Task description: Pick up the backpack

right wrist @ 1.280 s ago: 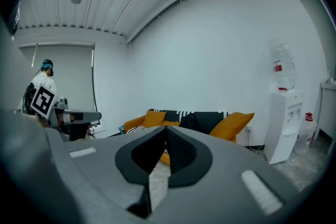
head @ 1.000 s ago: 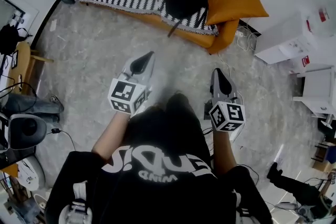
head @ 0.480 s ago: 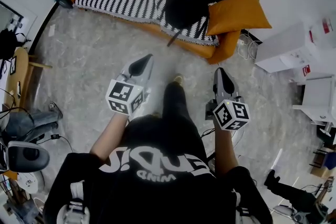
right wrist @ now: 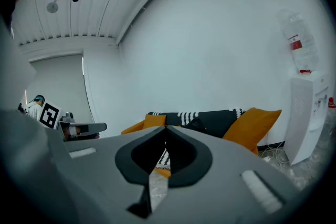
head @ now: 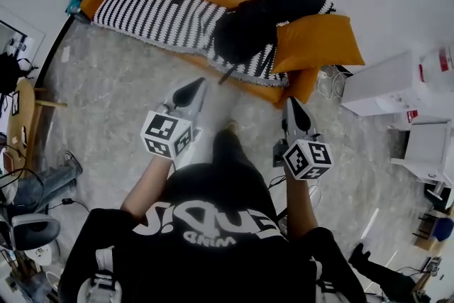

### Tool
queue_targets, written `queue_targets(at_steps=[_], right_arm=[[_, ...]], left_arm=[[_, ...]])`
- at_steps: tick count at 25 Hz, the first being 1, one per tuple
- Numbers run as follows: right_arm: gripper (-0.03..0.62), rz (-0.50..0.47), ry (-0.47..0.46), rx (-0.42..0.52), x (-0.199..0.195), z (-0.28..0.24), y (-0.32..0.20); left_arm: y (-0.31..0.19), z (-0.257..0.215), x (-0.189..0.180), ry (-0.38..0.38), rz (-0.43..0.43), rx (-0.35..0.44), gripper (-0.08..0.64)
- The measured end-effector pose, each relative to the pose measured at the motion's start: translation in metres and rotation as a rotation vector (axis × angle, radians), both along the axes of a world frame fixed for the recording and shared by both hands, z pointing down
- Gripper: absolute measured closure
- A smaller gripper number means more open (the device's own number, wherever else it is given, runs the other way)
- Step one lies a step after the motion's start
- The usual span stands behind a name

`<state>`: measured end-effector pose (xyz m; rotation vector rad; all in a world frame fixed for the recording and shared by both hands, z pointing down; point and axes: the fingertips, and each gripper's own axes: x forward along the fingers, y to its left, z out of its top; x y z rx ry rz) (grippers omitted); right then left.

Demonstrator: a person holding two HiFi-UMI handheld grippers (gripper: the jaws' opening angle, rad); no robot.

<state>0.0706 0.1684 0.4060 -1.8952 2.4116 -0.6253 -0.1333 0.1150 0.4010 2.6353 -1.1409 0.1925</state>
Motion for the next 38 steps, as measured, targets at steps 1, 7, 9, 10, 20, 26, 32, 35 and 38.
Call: queue_targets(at_steps=[1, 7, 9, 10, 20, 26, 32, 35, 38], right_arm=[[0.592, -0.002, -0.003, -0.001, 0.006, -0.001, -0.013], [0.592, -0.027, -0.011, 0.004, 0.039, -0.005, -0.079], [0.592, -0.038, -0.013, 0.003, 0.047, -0.004, -0.094], [0.592, -0.043, -0.013, 0.003, 0.051, -0.003, -0.102], [0.592, -0.065, -0.009, -0.040, 0.056, 0.011, -0.173], [0.592, -0.051, -0.011, -0.061, 0.054, 0.016, -0.235], [0.592, -0.042, -0.002, -0.084, 0.043, 0.018, -0.311], [0.592, -0.018, -0.002, -0.096, 0.042, 0.017, -0.343], [0.592, -0.004, 0.000, -0.115, 0.039, 0.017, -0.367]], left_arm=[[-0.012, -0.002, 0.006, -0.002, -0.003, 0.000, 0.557], [-0.074, -0.009, 0.033, -0.009, -0.035, 0.002, 0.557], [-0.088, -0.009, 0.037, -0.006, -0.053, -0.004, 0.558], [-0.095, -0.008, 0.039, -0.005, -0.061, -0.005, 0.558], [-0.165, -0.003, 0.050, 0.013, -0.066, -0.018, 0.558], [-0.235, 0.000, 0.057, 0.020, -0.033, -0.016, 0.557], [-0.314, 0.002, 0.057, 0.015, 0.023, -0.027, 0.557], [-0.349, 0.004, 0.057, 0.017, 0.053, -0.032, 0.557], [-0.377, 0.006, 0.059, 0.023, 0.085, -0.049, 0.557]])
